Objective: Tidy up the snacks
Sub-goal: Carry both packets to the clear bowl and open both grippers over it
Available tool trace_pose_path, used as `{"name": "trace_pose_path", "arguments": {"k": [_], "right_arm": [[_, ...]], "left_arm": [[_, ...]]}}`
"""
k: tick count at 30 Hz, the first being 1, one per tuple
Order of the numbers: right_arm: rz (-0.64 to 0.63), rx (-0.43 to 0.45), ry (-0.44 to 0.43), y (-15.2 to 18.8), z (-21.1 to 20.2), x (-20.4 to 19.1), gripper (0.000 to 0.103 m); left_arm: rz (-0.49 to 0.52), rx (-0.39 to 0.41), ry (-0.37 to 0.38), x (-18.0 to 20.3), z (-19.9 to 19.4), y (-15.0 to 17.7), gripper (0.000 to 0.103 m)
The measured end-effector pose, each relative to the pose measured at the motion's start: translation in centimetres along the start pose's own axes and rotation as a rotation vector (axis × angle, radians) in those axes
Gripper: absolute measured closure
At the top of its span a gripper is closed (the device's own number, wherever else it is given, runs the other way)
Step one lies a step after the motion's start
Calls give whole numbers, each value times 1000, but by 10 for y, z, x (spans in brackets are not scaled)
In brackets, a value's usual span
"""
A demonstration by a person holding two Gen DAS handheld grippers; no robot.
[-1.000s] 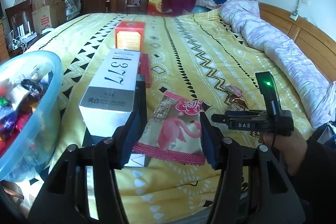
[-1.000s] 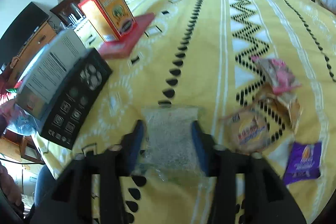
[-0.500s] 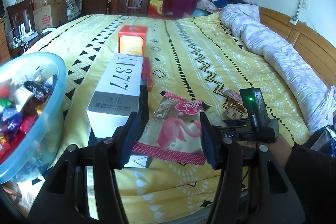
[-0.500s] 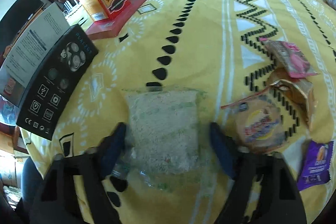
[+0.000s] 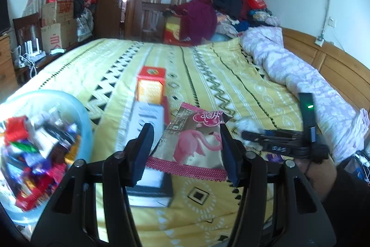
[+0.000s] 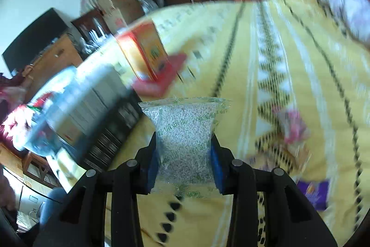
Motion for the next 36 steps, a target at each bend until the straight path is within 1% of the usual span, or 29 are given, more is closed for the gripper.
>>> {"name": "trace_pose_path", "arguments": {"k": [3, 6, 8, 9, 11, 12, 13, 15, 19, 21, 24, 29, 33, 36], "right_arm": [[-66, 66, -56, -43, -20, -40, 60], [-117, 95, -129, -78, -30, -82, 60], [-133, 98, -192, -101, -23, -112, 60], [-138, 98, -215, -107, -23, -123, 60], [-161, 93, -268, -126, -13, -154, 60], [-176, 87, -293, -135, -7, -172, 60], [-193, 80, -311, -141, -1, -187, 60], [-228, 70, -339, -150, 13, -217, 60], [-268, 27, -406, -157, 39, -270, 60], [-284, -11, -428, -156, 59, -296, 60], [-281, -69, -456, -152, 93, -323, 60], [-270, -129, -480, -147, 138, -352, 60], [-280, -155, -490, -141, 152, -362, 60], [-281, -170, -490, -138, 160, -365, 57]], "left_arm": [[-25, 44, -69, -27, -12, -21, 46], [-57, 90, -138, -62, -25, -39, 46], [-87, 115, -197, -94, -33, -51, 46], [-100, 122, -238, -114, -37, -58, 46], [-130, 125, -301, -148, -42, -66, 46], [-142, 121, -314, -161, -44, -68, 46], [-163, 108, -338, -182, -44, -70, 46], [-186, 99, -361, -207, -44, -69, 47], [-227, 72, -391, -240, -38, -58, 47], [-261, 53, -412, -251, -37, -51, 47], [-293, 24, -428, -266, -30, -46, 47], [-297, -17, -444, -276, -16, -42, 47], [-307, -45, -439, -291, -11, -39, 46], [-306, -64, -437, -296, -7, -36, 45]]}}
Point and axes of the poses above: each gripper's, at about its wrist camera, not at the fingertips, and z roughly the way its jaws point, x to its right, y to its underside, the point moved 2 cm from there along z, roughly the way its jaws point, and after that the axes turned 1 degree about -x, right-handed, at the moved point
